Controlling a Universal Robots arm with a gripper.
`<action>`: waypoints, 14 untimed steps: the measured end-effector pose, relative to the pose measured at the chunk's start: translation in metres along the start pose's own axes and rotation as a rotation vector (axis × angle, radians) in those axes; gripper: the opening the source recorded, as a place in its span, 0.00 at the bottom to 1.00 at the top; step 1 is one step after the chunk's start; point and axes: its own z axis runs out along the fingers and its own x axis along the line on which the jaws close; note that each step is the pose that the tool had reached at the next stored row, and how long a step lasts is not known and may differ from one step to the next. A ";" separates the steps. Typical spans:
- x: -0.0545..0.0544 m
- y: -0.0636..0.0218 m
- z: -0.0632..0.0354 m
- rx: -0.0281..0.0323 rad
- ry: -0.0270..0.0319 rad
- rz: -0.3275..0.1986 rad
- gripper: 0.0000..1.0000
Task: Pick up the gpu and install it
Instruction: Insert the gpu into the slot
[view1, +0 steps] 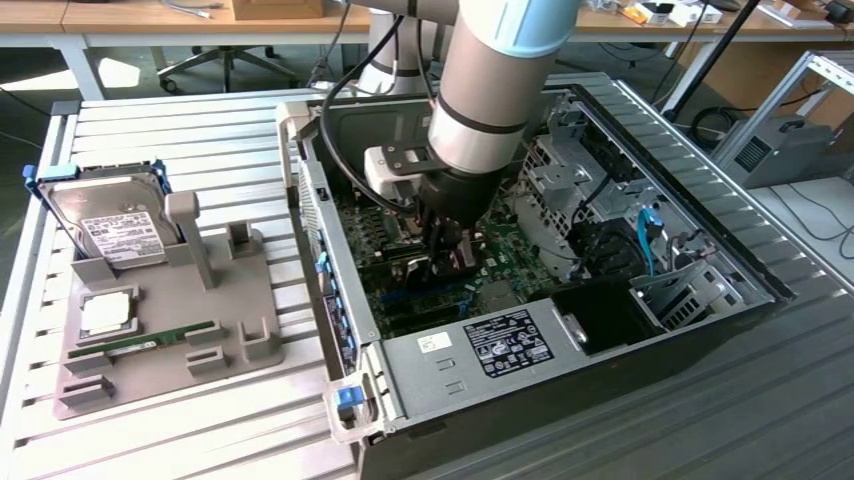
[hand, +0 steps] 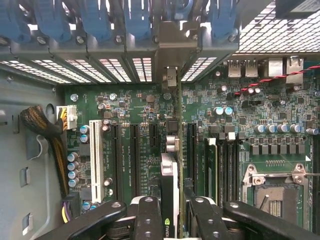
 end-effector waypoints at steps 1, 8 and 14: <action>0.000 0.0000 -0.0001 0.0001 -0.0001 0.000 0.27; 0.000 0.0010 0.0001 0.0000 -0.0016 0.000 0.27; 0.000 0.0010 0.0002 -0.0001 -0.0015 0.000 0.27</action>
